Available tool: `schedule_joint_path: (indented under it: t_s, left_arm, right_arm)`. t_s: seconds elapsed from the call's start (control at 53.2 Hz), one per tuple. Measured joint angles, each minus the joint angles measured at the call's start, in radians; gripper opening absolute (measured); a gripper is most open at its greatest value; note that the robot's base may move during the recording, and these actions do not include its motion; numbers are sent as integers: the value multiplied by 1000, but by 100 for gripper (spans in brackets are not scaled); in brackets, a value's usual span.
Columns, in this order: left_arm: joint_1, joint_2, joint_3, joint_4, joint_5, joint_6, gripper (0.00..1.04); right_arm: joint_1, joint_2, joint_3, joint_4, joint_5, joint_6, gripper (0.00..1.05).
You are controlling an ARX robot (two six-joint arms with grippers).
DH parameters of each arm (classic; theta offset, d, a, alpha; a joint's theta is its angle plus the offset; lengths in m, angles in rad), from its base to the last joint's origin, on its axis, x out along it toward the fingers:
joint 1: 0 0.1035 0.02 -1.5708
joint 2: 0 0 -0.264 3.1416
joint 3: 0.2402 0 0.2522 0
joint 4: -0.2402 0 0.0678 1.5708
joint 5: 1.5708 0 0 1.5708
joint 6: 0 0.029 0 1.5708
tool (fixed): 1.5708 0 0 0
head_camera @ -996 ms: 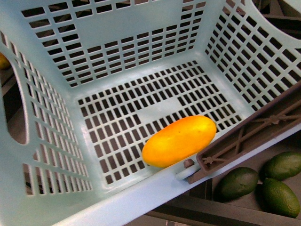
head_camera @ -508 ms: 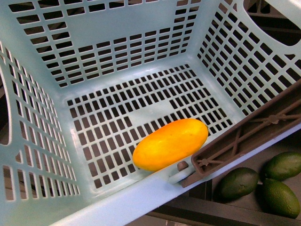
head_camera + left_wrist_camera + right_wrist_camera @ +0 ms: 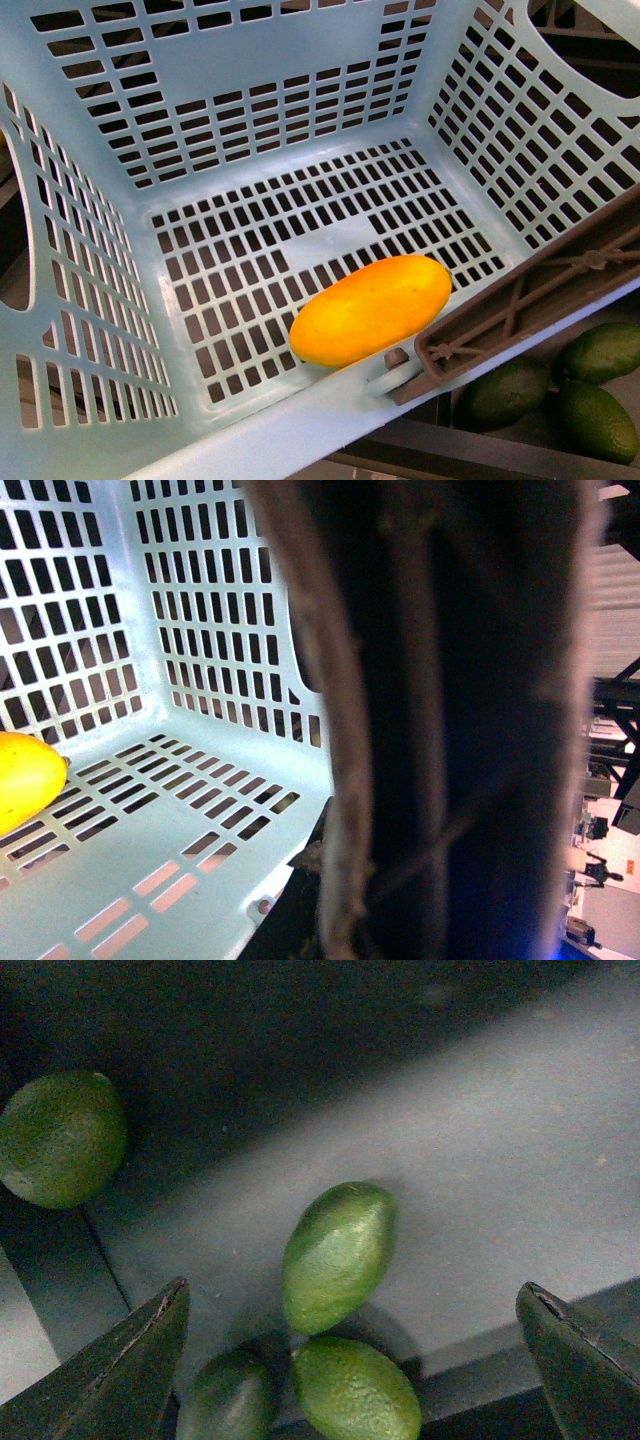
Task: Pick mango and avocado into basket
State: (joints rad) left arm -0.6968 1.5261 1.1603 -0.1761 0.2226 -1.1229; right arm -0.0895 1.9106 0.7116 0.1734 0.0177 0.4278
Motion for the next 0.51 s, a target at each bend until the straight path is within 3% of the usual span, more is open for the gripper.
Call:
schedule_joint_path:
  t_s: [0.508]
  left_arm:
    - [0, 0, 0, 0, -2, 0, 5]
  right_arm:
    - [46, 254, 151, 5, -33, -24, 96]
